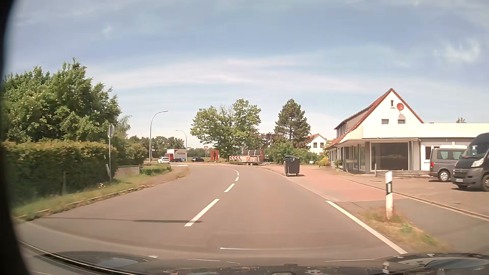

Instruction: Follow the waypoints while adhering to traffic rules and regulations

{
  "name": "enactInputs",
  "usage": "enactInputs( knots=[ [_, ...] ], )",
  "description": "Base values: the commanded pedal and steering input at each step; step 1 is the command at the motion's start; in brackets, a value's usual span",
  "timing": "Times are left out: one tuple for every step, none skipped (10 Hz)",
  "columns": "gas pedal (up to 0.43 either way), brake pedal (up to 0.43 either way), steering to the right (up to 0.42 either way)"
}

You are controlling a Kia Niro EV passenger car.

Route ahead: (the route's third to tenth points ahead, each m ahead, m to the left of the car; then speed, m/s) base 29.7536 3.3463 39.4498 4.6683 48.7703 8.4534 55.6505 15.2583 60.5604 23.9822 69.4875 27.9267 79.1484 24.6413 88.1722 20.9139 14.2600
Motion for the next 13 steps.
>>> enactInputs(
  knots=[
    [0.0, 0.055, -0.002],
    [0.0, 0.055, -0.002],
    [0.0, 0.049, -0.002],
    [0.0, 0.03, -0.002],
    [0.0, 0.024, -0.003],
    [0.0, 0.024, -0.003],
    [0.0, 0.03, -0.003],
    [0.0, 0.049, -0.003],
    [0.0, 0.049, -0.006],
    [0.0, 0.067, -0.009],
    [0.0, 0.067, -0.012],
    [0.0, 0.073, -0.015],
    [0.0, 0.079, -0.017]
  ],
)
